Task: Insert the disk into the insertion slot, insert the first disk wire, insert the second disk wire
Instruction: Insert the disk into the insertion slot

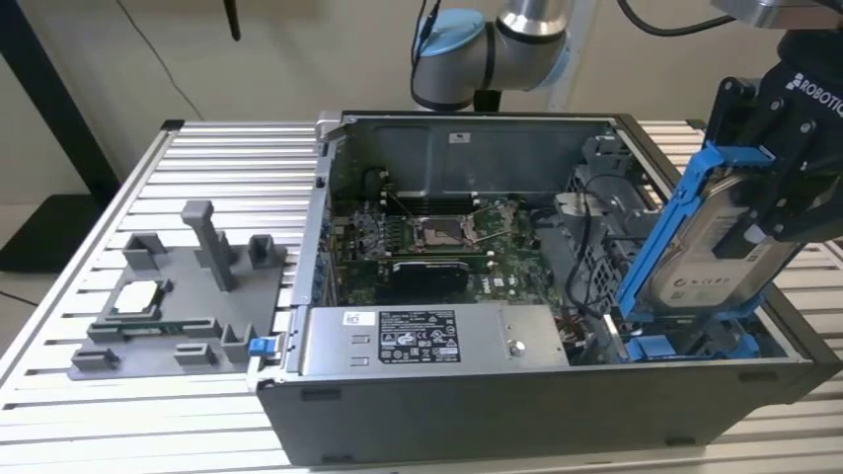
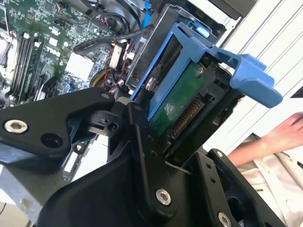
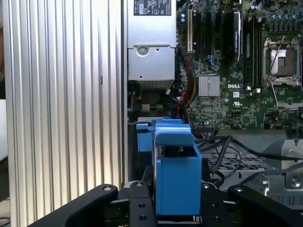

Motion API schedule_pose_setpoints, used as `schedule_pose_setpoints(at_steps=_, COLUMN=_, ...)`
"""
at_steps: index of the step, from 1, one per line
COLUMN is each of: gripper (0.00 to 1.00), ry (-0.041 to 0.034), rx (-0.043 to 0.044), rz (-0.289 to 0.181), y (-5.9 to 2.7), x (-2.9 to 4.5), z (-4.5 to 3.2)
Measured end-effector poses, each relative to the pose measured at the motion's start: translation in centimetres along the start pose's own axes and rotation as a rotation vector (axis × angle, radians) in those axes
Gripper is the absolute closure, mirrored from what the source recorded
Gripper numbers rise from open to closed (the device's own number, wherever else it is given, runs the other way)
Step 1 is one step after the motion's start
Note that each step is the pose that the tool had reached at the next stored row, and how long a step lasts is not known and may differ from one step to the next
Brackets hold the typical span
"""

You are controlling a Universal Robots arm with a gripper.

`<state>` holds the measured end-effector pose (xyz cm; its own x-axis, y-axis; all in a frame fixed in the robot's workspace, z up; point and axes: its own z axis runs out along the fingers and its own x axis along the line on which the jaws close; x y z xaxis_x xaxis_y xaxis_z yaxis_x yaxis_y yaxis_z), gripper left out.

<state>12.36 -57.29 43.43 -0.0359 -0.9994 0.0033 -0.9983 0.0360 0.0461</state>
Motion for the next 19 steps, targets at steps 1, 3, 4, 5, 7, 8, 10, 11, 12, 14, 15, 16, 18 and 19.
schedule_pose_setpoints(at_steps=1, gripper=1.00, ry=0.0000, rx=0.0000, rz=0.000, y=0.00, x=0.00, z=0.00)
schedule_pose_setpoints(at_steps=3, gripper=1.00, ry=-0.0001, rx=0.0000, rz=0.000, y=0.00, x=0.01, z=0.02)
schedule_pose_setpoints(at_steps=4, gripper=1.00, ry=-0.0003, rx=0.0000, rz=0.000, y=0.00, x=0.01, z=0.02)
schedule_pose_setpoints(at_steps=5, gripper=1.00, ry=-0.0003, rx=0.0000, rz=0.000, y=0.00, x=0.01, z=0.02)
schedule_pose_setpoints(at_steps=7, gripper=1.00, ry=-0.0002, rx=0.0000, rz=0.000, y=0.00, x=0.00, z=0.04)
schedule_pose_setpoints(at_steps=8, gripper=1.00, ry=-0.0011, rx=-0.0001, rz=0.000, y=0.00, x=0.00, z=0.08)
schedule_pose_setpoints(at_steps=10, gripper=1.00, ry=-0.0054, rx=-0.0003, rz=0.001, y=-0.01, x=0.03, z=0.20)
schedule_pose_setpoints(at_steps=11, gripper=1.00, ry=-0.0085, rx=-0.0005, rz=0.001, y=-0.04, x=0.04, z=0.26)
schedule_pose_setpoints(at_steps=12, gripper=1.00, ry=-0.0131, rx=-0.0008, rz=0.002, y=-0.07, x=0.07, z=0.34)
schedule_pose_setpoints(at_steps=14, gripper=1.00, ry=-0.0204, rx=-0.0012, rz=0.003, y=-0.15, x=0.14, z=0.51)
schedule_pose_setpoints(at_steps=15, gripper=1.00, ry=-0.0223, rx=-0.0013, rz=0.003, y=-0.22, x=0.18, z=0.62)
schedule_pose_setpoints(at_steps=16, gripper=1.00, ry=-0.0236, rx=-0.0015, rz=0.003, y=-0.30, x=0.19, z=0.73)
schedule_pose_setpoints(at_steps=18, gripper=1.00, ry=-0.0237, rx=-0.0021, rz=0.003, y=-0.54, x=0.22, z=0.95)
schedule_pose_setpoints(at_steps=19, gripper=1.00, ry=-0.0236, rx=-0.0025, rz=0.003, y=-0.65, x=0.23, z=1.07)
